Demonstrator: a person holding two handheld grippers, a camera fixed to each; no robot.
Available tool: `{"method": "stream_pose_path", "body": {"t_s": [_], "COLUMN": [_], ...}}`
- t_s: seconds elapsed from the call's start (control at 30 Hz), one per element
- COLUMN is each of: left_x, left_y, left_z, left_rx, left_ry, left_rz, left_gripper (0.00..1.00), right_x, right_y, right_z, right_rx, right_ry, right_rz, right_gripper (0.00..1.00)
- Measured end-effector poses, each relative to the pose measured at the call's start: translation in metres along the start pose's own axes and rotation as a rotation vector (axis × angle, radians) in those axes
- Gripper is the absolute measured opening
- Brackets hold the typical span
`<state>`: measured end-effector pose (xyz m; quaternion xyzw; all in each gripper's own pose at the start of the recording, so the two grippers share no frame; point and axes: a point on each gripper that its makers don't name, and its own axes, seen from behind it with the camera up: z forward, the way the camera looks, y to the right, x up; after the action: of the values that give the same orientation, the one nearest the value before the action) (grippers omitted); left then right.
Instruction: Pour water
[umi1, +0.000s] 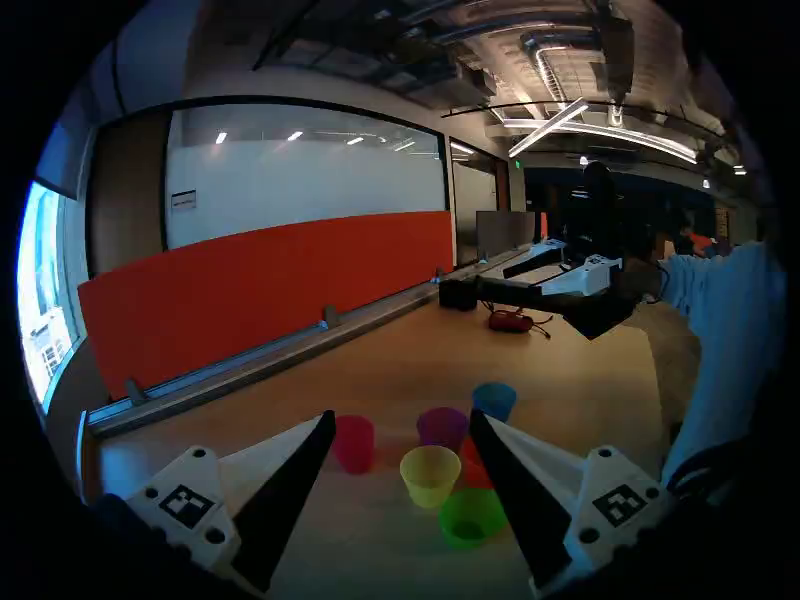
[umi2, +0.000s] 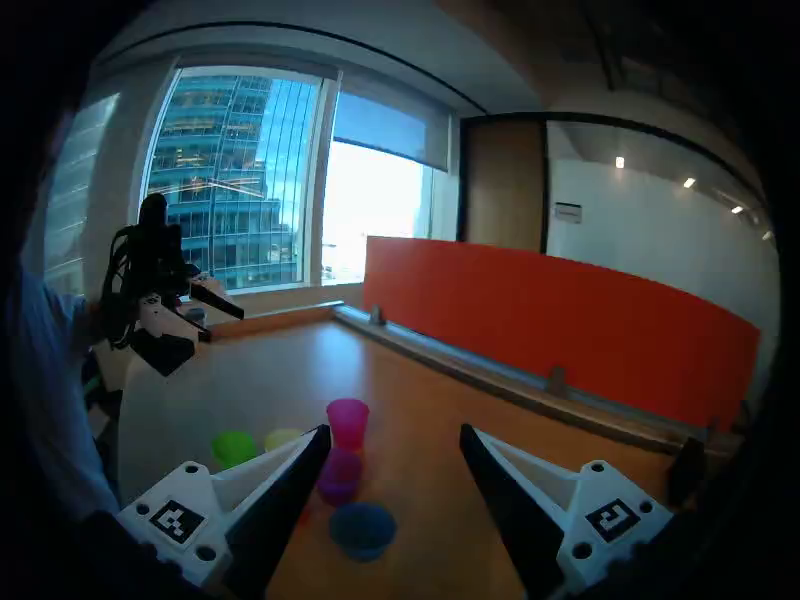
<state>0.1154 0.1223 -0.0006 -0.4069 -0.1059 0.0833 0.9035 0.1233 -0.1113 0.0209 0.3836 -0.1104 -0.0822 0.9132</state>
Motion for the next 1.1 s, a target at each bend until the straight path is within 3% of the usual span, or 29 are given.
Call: {"method": "stream_pose_path", "body": {"t_s": [0.47, 1.1], "left_x": [-0.051, -0.102], "left_y": [0.027, 0.062], "left_z": [0.019, 0.029], "left_rx": [-0.077, -0.169], "left_ry": [-0.098, -0.188], "left_rz": [0.031, 0.05], "left_gripper": [1.0, 0.99], "right_x": [-0.049, -0.111], "right_y": [-0.004, -0.009], "right_z": [0.018, 0.036], "right_rx": [0.05, 0.086], "right_ry": [-0.1, -0.216], "right_rz": [-0.011, -0.02], "right_gripper": [1.0, 1.0]}}
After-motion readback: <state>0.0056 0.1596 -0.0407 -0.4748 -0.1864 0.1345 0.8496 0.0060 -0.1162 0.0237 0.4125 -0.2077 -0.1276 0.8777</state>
